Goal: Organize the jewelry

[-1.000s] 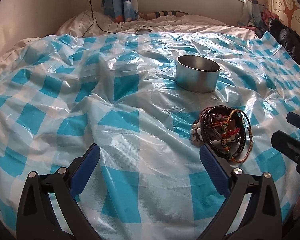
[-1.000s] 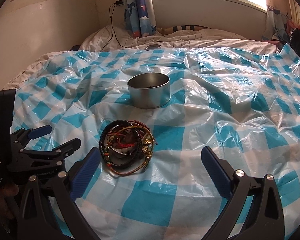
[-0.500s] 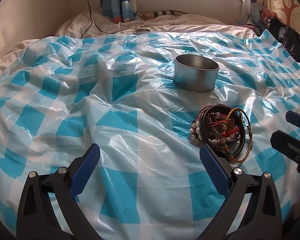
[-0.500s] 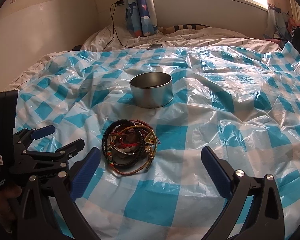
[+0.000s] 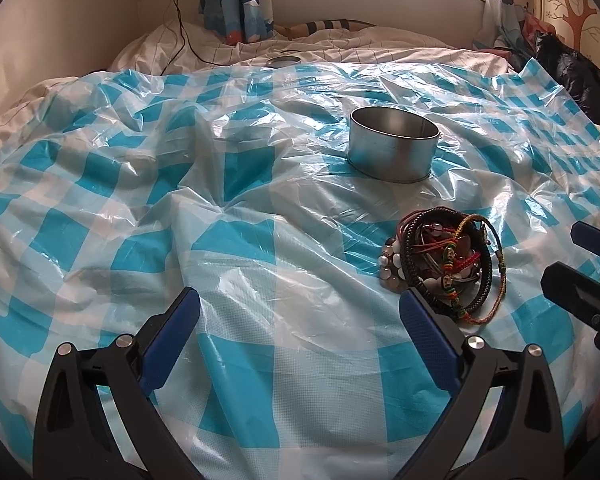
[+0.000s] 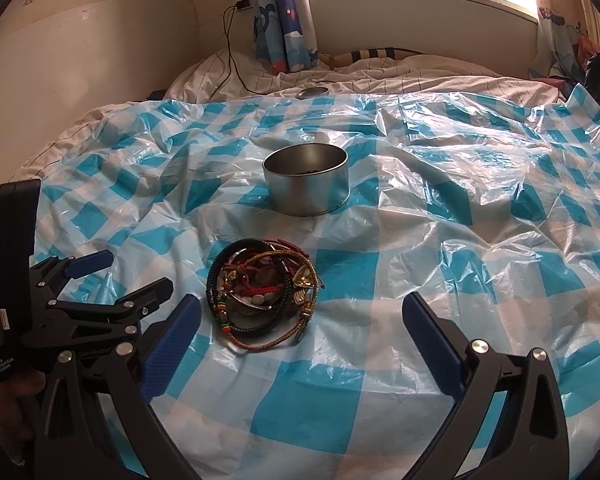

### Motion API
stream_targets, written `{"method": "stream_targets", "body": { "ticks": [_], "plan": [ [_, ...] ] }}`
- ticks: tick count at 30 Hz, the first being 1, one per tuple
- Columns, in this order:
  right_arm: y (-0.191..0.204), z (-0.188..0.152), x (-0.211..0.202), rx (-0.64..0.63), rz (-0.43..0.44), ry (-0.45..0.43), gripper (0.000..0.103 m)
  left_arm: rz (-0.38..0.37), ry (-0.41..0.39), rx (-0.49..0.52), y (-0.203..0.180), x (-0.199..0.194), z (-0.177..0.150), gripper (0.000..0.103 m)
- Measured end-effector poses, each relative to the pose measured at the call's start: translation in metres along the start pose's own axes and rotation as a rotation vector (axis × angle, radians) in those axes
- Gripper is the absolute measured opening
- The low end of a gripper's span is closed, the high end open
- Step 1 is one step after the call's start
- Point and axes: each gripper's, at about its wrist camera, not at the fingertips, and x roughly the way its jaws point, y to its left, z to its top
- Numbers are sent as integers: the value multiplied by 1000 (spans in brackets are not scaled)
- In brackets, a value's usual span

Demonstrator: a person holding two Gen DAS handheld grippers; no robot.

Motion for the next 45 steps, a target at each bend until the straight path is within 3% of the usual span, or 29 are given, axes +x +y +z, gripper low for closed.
{"method": "stream_targets", "body": {
  "ticks": [23, 35, 42, 45],
  "plan": [
    [1, 0, 2, -3, 17, -1, 97, -4, 1, -3, 1, 1, 0, 96],
    [-11, 14, 14, -16, 77, 36, 97, -57, -12, -61, 23, -8, 0, 96],
    [-7, 19, 28, -53, 59, 50, 96, -95, -37, -78, 26, -12, 5, 96],
    [-10, 23, 39, -44, 86, 76, 87, -153, -40, -81, 25, -12, 8, 96]
  ]
}}
